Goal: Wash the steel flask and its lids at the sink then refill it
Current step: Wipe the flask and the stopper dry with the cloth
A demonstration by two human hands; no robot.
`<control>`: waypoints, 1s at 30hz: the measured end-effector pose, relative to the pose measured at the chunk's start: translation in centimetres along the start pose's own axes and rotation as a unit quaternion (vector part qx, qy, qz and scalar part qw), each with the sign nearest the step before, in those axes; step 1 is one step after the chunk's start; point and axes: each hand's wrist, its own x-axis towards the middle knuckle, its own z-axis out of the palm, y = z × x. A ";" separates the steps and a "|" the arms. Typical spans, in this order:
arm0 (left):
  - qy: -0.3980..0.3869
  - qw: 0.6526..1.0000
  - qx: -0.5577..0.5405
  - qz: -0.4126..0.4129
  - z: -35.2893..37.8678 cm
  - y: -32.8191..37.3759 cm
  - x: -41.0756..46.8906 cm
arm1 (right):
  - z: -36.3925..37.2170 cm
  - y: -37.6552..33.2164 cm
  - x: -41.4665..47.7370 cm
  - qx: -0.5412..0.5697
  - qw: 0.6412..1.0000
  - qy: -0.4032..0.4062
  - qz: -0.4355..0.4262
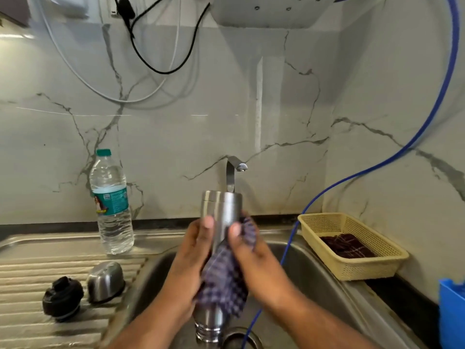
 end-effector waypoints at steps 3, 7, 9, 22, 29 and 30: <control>-0.035 0.993 0.097 0.060 1.7 3.5 -2.3 | -2.8 -2.5 0.4 0.149 0.983 0.107 -0.020; -0.090 0.961 0.255 0.058 1.6 4.0 -2.5 | -4.2 -4.4 -0.9 -0.042 0.984 0.125 -0.120; -0.045 0.951 0.296 0.074 0.8 4.0 -2.6 | -3.6 -4.4 -1.5 -0.233 0.958 0.067 -0.155; 0.082 0.970 0.223 0.056 -0.3 3.5 -2.1 | -3.2 -3.7 -1.2 -0.414 0.883 0.008 -0.224; 0.056 0.969 0.239 0.039 -0.4 4.4 -2.4 | -3.7 -3.5 -0.9 -0.360 0.910 0.062 -0.199; 0.043 0.973 0.224 0.035 0.0 4.4 -2.5 | -3.5 -3.4 -1.0 -0.364 0.909 0.053 -0.195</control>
